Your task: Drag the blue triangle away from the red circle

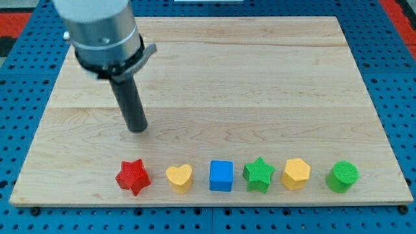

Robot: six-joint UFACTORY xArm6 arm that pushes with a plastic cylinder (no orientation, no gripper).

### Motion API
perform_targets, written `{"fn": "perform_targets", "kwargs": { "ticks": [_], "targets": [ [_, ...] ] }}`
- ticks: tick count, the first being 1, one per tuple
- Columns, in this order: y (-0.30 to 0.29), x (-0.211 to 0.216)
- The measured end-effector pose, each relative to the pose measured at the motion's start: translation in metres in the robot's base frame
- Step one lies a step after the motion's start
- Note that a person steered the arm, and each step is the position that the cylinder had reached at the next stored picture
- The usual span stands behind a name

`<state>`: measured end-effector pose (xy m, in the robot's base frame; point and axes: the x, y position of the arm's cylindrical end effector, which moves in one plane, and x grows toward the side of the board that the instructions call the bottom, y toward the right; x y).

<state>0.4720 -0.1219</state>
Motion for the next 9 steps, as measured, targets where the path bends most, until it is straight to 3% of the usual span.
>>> {"fn": "perform_targets", "kwargs": {
  "ticks": [5, 9],
  "targets": [
    [0.002, -0.279],
    [-0.055, -0.280]
  ]
}}
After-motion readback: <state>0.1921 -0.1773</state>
